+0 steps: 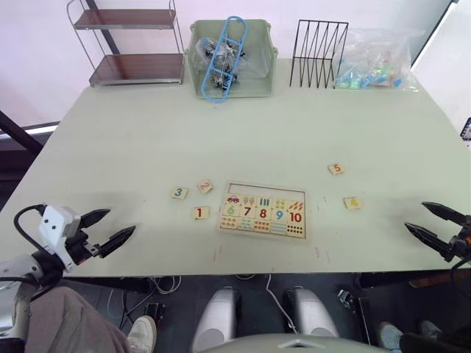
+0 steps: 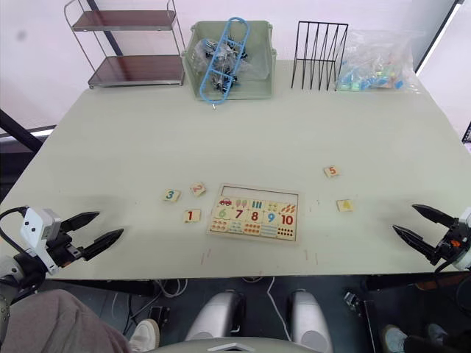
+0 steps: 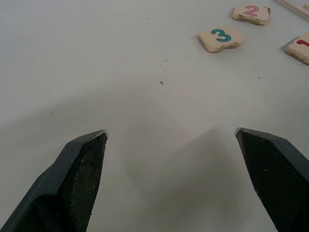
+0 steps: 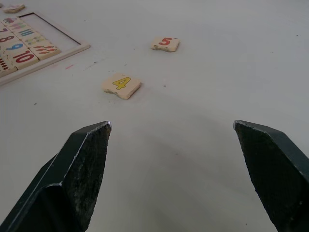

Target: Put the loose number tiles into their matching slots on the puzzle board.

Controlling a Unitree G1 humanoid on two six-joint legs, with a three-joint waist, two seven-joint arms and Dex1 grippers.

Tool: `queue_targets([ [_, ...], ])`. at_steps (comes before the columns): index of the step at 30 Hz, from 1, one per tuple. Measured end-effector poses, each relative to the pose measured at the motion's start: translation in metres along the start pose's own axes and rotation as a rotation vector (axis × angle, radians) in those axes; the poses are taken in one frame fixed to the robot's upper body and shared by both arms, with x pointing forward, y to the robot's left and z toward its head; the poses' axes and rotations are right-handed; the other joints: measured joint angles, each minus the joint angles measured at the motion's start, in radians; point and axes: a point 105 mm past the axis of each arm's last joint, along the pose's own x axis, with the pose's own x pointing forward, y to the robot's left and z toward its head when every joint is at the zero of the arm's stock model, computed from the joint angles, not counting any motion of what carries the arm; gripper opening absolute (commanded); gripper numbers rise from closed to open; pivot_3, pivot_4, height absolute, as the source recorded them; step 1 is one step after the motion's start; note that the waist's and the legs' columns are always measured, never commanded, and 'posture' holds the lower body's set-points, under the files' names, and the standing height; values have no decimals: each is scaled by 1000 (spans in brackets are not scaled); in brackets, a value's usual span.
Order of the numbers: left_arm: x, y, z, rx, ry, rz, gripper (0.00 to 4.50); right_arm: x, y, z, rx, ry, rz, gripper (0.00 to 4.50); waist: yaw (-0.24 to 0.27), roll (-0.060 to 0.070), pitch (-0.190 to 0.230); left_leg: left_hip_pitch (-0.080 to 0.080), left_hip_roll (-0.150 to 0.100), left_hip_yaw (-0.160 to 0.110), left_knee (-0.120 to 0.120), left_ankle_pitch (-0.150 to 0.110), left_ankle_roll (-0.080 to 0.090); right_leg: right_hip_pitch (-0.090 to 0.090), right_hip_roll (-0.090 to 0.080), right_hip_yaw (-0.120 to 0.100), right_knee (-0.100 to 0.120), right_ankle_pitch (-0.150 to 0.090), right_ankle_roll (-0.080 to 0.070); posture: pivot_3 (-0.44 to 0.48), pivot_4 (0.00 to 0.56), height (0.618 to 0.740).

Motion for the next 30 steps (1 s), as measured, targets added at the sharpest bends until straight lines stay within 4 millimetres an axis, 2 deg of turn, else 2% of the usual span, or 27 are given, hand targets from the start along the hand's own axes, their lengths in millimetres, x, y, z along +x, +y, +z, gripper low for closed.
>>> queue_targets([
  [6,10,7,9,26,-36,3,4500,-6,-2,-4,-5,-14,-9,4274,3,0,0,0,0,0,0,0,0,1,1,-1,-1,0,0,0,150,740],
  [18,11,9,-5,25,-25,-42,4500,-6,-1,-3,-23,-37,2,4274,0,1,0,0,0,0,0,0,0,1,1,-1,-1,1,1,0,150,740],
  [30,13,1,2,70,-48,-128,4500,-3,5,7,-29,-86,65,4274,-1,1,0,0,0,0,0,0,0,1,1,-1,-1,1,1,0,150,740],
])
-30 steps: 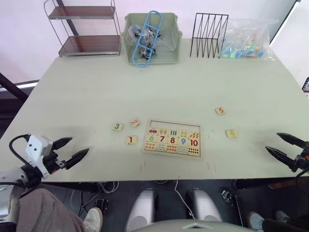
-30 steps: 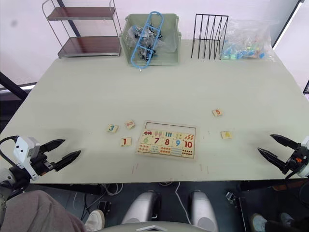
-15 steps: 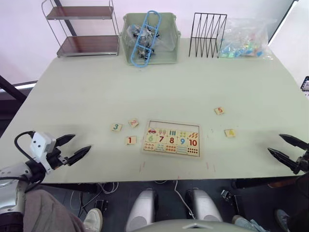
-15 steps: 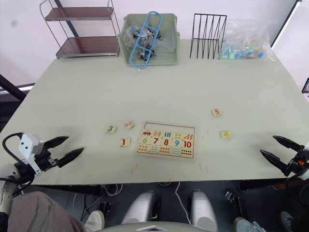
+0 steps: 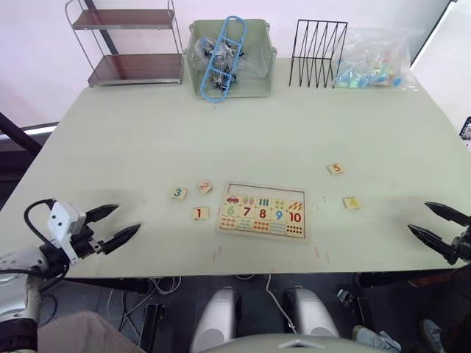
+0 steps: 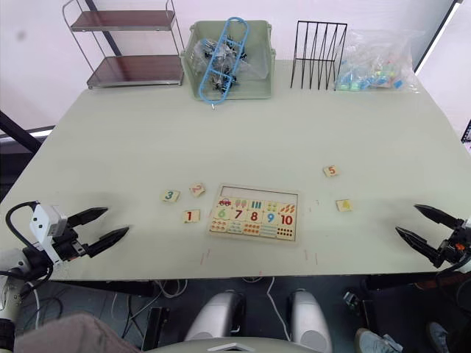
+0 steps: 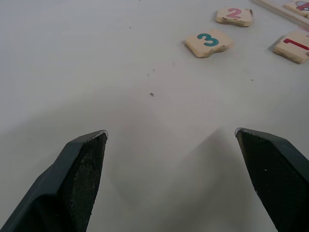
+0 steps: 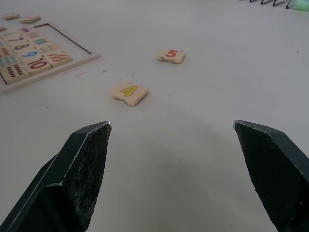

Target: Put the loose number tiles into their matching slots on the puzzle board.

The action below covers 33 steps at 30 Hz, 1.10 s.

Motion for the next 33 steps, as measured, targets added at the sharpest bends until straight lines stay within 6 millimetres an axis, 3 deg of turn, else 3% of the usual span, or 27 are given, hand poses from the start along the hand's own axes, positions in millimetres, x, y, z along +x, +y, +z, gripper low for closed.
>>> queue_targets([
  [6,2,-8,21,98,-1,-109,4500,5,11,11,-8,-60,97,4274,1,0,0,0,0,0,0,0,0,0,-1,0,0,0,0,0,150,740],
  [16,37,-28,59,225,-27,-377,4500,4,49,24,-63,-125,287,4274,3,2,1,0,0,0,0,0,0,0,1,-1,0,2,3,0,150,740],
  [20,53,-41,64,257,-19,-506,4500,3,65,24,-70,-131,322,4274,3,2,1,-1,0,0,0,0,0,0,1,0,0,2,4,0,150,740],
  [27,82,-45,76,378,21,-634,4500,10,74,26,-81,-175,324,4274,2,2,1,-1,0,-1,1,0,0,0,3,0,0,2,4,0,150,740],
  [33,94,-52,63,437,108,-725,4500,11,77,24,-89,-195,312,4274,-1,2,1,-1,0,-1,1,0,0,0,5,1,0,2,4,0,150,740],
])
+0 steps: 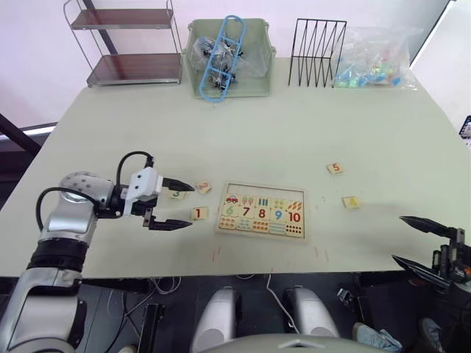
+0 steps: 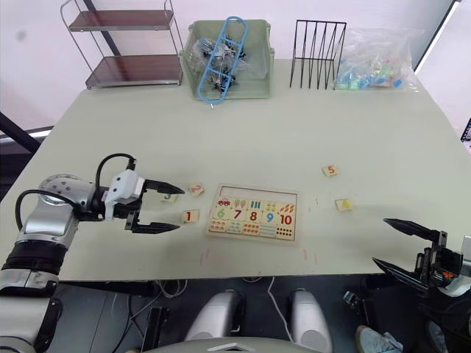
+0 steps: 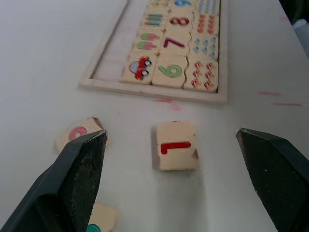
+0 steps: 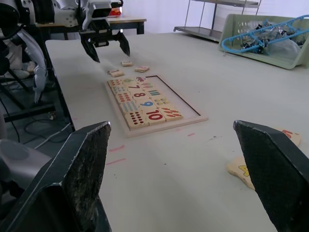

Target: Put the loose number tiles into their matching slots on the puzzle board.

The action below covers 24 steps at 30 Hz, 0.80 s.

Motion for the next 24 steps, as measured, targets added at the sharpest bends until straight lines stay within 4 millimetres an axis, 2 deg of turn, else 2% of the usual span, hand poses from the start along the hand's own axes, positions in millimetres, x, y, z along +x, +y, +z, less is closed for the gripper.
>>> queue_targets([
  [9,12,-2,-9,-8,75,-54,4500,5,0,5,-34,-2,19,4274,1,0,0,0,0,-1,0,0,0,0,0,0,0,0,0,0,150,740],
  [14,13,-4,-12,-15,94,-55,4500,13,-1,10,-55,-14,36,4274,1,0,0,0,0,-1,0,0,0,0,0,0,0,0,0,0,150,740],
  [22,14,-2,-13,-21,96,-42,4500,14,-1,9,-64,-6,53,4274,2,0,0,0,0,-1,1,0,0,0,0,0,1,0,0,0,150,740],
  [23,14,-2,-13,-22,96,-41,3996,14,-1,9,-68,-4,59,4500,2,0,0,0,0,-1,1,0,0,0,0,0,1,0,0,0,150,740],
  [24,15,-2,-13,-24,95,-39,3835,14,0,9,-72,-3,65,4500,2,0,0,0,0,-1,1,0,0,0,0,0,1,0,0,0,150,740],
])
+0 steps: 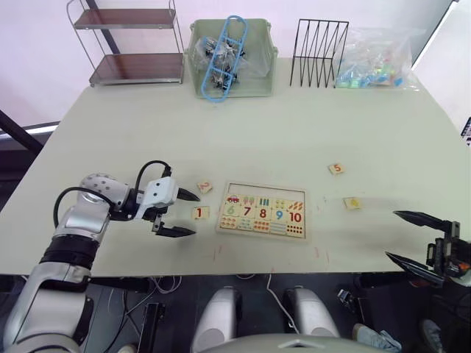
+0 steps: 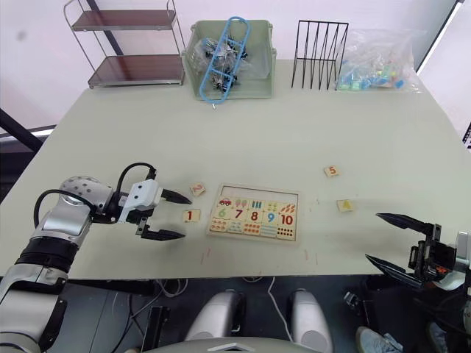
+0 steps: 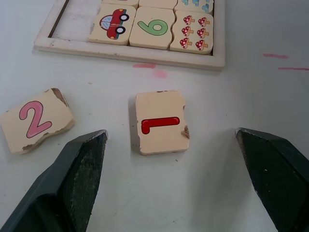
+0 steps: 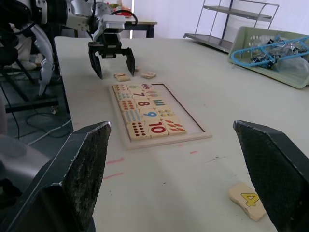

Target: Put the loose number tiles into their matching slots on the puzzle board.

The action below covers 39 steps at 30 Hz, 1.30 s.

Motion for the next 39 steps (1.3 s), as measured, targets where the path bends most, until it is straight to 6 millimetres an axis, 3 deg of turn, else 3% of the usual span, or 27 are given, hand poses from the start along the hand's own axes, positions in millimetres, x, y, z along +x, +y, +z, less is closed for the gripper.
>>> queue_targets([
  [4,1,2,0,-9,-1,14,1740,0,1,-1,-10,10,10,4500,0,0,0,0,0,0,0,0,0,0,0,0,0,0,0,0,150,740],
  [7,2,2,0,-10,-3,22,973,0,1,-1,-10,13,8,4500,0,0,0,0,0,0,0,0,0,0,0,0,0,0,0,0,150,740],
  [19,-4,5,13,19,3,-13,970,1,1,-1,-12,13,6,4500,0,0,0,-1,0,0,1,0,0,0,0,-1,0,0,0,0,150,740],
  [23,-16,18,33,60,18,3,970,3,2,-2,-6,2,6,4500,1,0,0,-1,0,-1,1,0,0,0,0,-1,0,0,0,0,150,740],
  [24,-19,26,47,91,22,5,970,5,3,-3,-12,-9,-1,4500,0,0,0,-1,-1,-1,1,0,0,0,1,-1,1,0,0,0,150,740],
  [31,-19,47,78,155,13,13,970,6,2,-5,-34,-23,-55,4500,1,-1,1,-1,-3,0,2,0,0,0,1,-1,1,0,0,0,150,740],
  [39,4,59,90,221,80,-65,970,0,9,-12,-14,-6,-119,4500,-1,-1,1,-1,-3,0,2,0,0,0,2,0,2,0,0,0,150,740],
])
